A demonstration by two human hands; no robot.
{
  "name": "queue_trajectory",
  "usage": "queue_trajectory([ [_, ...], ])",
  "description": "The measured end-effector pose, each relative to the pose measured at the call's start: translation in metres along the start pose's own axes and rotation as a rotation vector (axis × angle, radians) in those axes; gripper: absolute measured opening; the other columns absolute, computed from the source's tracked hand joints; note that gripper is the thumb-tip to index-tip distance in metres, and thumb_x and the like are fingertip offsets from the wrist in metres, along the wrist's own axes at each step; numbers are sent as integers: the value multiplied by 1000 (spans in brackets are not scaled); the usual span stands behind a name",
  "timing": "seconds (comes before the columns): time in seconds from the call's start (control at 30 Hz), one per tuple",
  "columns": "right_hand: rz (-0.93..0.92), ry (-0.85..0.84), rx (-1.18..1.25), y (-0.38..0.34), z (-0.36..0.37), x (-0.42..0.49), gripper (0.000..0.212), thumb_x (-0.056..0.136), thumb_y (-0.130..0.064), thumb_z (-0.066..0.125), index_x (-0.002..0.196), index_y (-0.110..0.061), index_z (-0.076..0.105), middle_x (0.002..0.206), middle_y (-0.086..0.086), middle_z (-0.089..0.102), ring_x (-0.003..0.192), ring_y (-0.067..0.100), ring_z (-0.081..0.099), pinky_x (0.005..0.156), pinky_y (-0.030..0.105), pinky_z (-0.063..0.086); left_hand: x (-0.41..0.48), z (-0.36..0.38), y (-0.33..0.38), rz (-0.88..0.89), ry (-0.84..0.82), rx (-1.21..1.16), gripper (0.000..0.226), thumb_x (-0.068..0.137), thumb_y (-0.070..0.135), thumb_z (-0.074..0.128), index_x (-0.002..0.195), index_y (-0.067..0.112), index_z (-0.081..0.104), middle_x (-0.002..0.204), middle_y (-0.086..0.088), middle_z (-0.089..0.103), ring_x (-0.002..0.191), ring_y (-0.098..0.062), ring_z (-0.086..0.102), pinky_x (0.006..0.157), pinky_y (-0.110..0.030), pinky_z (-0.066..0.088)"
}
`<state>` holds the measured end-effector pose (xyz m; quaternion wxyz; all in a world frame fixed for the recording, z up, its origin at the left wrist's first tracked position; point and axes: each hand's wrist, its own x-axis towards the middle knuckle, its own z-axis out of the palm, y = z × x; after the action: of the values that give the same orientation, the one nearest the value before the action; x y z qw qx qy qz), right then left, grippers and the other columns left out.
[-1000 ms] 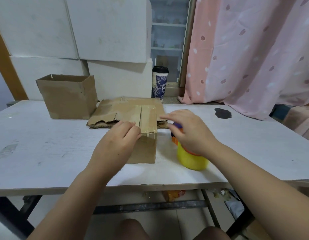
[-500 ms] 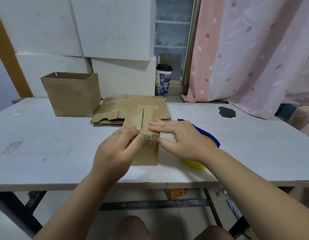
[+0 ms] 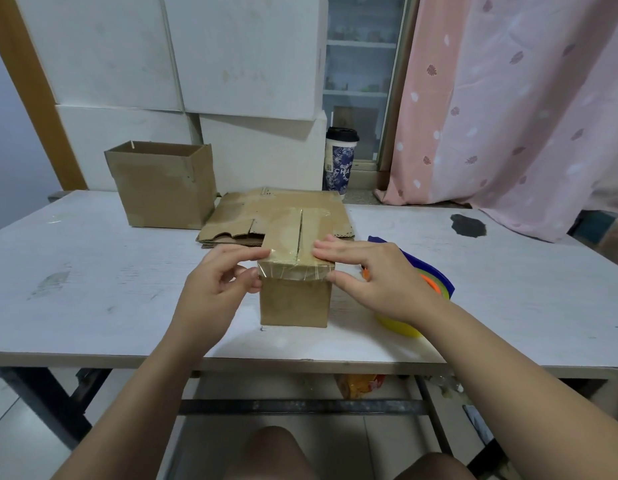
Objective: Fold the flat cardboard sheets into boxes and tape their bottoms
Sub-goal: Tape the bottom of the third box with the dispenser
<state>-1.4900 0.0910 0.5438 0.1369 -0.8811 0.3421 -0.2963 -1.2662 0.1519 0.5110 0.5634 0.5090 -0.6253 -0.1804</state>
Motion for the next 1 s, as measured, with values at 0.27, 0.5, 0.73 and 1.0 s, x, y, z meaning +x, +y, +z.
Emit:
queue_trajectory([
  [0.27,52,128,122,-3,11,-3,34,83,-6,66,113,-22,70,117,-22,58,114,-26,38,103,5,29,10,-5,-2,130,-85,141,37,86,-1,60,93,35,62,119,22,54,105,0,54,80,-15,47],
  [0.5,72,182,230,-4,19,-6,34,85,-2,65,114,-19,70,118,-20,59,116,-25,39,103,6,31,14,-6,-11,97,-207,36,26,89,5,56,91,31,56,122,30,57,124,2,46,97,-23,40],
  [0.73,84,235,382,-2,31,-9,33,86,0,63,110,-23,68,119,-21,59,127,-11,42,110,23,35,20,-13,-16,7,-311,-144,28,89,1,58,91,28,61,123,21,60,122,0,50,98,-32,41],
  [1.0,49,259,391,3,38,-11,34,86,-7,67,113,-28,64,123,-22,57,131,-6,40,111,38,38,13,-2,-23,31,-240,-240,29,85,0,58,92,28,57,124,13,60,125,-9,49,102,-41,40],
])
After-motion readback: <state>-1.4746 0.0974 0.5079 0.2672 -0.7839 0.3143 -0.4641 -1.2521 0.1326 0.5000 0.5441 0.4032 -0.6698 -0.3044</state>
